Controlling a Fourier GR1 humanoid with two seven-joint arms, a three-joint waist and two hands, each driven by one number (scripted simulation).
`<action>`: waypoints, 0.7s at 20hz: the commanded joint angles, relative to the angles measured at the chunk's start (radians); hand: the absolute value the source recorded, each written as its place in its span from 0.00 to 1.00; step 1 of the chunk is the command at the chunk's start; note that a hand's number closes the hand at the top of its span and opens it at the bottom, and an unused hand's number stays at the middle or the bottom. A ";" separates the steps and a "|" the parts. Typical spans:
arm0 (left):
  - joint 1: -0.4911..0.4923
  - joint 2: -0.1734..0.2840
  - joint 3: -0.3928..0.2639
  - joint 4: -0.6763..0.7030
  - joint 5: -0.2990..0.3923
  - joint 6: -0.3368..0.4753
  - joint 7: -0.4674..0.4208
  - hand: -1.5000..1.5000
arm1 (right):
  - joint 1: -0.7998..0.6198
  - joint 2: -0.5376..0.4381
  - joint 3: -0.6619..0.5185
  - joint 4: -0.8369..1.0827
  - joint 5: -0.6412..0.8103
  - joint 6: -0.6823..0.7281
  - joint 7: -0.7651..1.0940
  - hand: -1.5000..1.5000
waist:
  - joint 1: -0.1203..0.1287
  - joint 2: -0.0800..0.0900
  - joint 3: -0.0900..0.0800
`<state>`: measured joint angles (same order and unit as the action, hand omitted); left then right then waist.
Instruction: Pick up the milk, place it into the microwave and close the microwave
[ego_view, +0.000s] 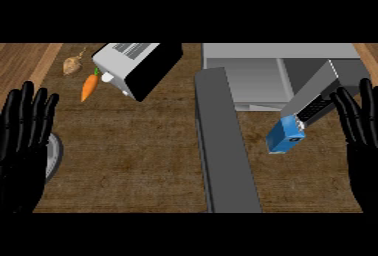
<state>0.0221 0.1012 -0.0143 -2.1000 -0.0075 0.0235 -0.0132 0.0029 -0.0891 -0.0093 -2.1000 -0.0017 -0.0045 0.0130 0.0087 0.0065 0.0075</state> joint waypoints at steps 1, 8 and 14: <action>-0.007 -0.008 0.001 0.000 -0.021 0.006 0.035 0.00 | -0.011 0.042 0.050 0.039 0.074 -0.037 -0.010 0.00 | -0.008 -0.007 -0.007; 0.127 -0.099 -0.093 0.033 0.125 0.124 -0.007 0.00 | -0.131 -0.068 -0.090 0.000 -0.067 -0.012 0.324 0.00 | -0.003 -0.008 -0.010; 0.248 -0.101 -0.153 0.068 0.159 0.110 -0.147 0.00 | -0.021 -0.043 -0.052 -0.020 -0.043 0.008 0.309 0.00 | -0.007 -0.008 -0.008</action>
<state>0.2000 0.0090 -0.1472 -2.0494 0.1108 0.1426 -0.0944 -0.0611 -0.1184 -0.0464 -2.0992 -0.0126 -0.0267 0.2882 0.0026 -0.0007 -0.0006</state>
